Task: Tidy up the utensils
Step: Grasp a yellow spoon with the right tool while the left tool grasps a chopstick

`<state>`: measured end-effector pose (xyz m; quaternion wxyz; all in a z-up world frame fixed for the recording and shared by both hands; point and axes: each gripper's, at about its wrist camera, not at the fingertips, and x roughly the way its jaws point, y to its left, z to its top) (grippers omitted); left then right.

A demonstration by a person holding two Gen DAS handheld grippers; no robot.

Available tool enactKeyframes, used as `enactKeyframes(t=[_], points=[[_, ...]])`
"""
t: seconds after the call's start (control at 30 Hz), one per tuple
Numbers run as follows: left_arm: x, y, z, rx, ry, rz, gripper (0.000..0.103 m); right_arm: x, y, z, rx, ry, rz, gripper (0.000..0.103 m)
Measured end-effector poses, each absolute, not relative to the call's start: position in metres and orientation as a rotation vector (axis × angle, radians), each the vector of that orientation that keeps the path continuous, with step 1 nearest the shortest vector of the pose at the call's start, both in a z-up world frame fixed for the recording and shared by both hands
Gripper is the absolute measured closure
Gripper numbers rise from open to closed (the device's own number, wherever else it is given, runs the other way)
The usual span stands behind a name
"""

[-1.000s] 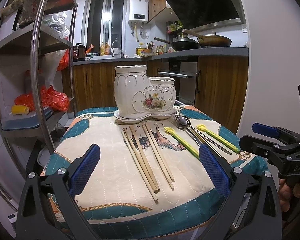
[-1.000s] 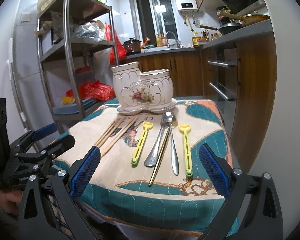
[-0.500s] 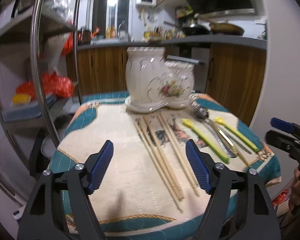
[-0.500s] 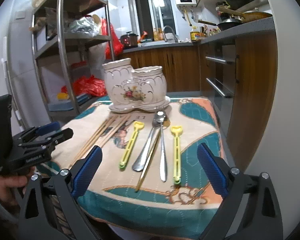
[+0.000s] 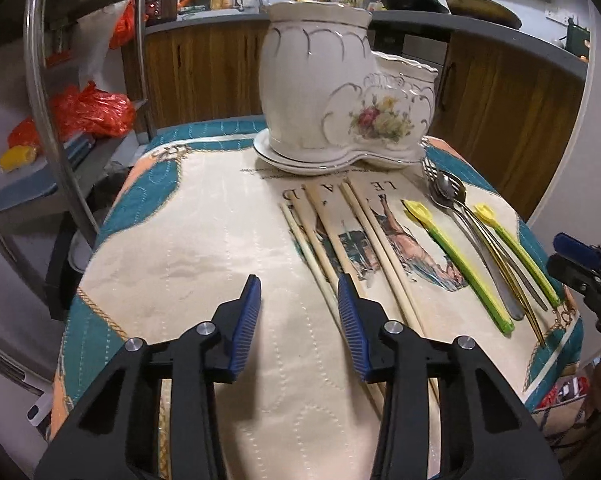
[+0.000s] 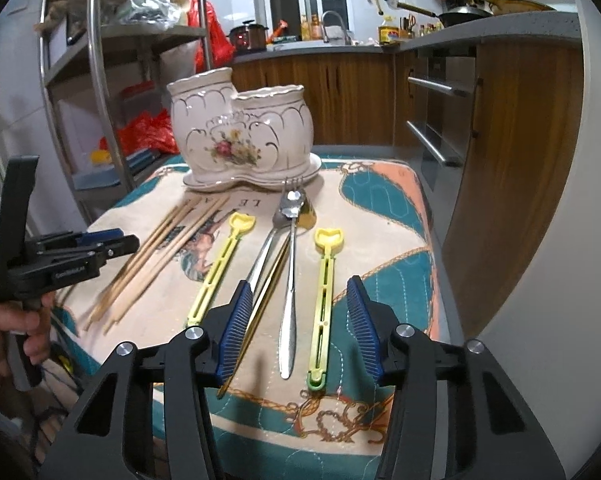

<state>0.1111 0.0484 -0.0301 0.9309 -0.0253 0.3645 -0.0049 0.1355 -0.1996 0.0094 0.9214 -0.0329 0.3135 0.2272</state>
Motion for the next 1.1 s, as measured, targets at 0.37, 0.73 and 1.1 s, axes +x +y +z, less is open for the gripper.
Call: enactKeyframes(t=[0.37,0.73,1.1], points=[[0.112,0.049,-0.031,-0.021,0.762,0.006,0.063,0.155,-0.200,0.003,-0.094,0.701,0.438,0.063],[0.121,0.052,-0.029,0.015,0.819,-0.026,0.063,0.194,-0.196,-0.005,-0.169,0.866,0.458,0.074],[0.157,0.062,-0.022,0.084,1.037,-0.094,0.071,0.236,-0.166,0.005,-0.347,1.138,0.465,0.075]])
